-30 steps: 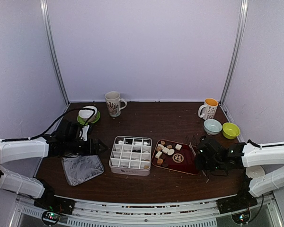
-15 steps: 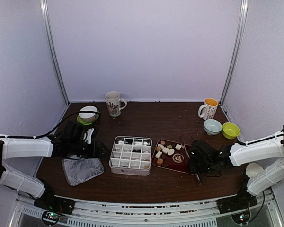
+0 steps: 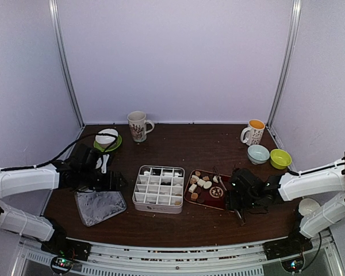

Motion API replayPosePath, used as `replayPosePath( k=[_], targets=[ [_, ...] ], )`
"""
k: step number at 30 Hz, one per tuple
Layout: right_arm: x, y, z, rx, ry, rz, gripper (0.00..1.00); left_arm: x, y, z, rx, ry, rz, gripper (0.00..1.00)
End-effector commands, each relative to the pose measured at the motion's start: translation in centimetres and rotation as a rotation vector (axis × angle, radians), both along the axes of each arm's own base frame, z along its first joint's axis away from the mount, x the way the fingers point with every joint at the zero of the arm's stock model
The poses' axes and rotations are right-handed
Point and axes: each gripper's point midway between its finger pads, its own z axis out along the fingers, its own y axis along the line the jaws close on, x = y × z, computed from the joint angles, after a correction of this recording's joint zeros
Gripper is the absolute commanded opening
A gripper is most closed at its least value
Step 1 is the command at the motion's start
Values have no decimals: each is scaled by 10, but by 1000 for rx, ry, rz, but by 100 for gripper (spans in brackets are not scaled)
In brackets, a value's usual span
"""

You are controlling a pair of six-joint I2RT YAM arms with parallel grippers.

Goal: Pack the chocolate
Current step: Place the clamp on the plate.

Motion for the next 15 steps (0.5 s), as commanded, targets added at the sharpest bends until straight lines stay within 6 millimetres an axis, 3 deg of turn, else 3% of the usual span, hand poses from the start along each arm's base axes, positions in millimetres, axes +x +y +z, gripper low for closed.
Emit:
replayPosePath(
  k=[1, 15],
  targets=[
    [8, 1, 17, -3, -42, -4, 76, 6, -8, 9, -26, -18, -14, 78],
    [10, -3, 37, -3, -83, 0, 88, 1, -49, 5, -140, 0, -115, 79]
  ],
)
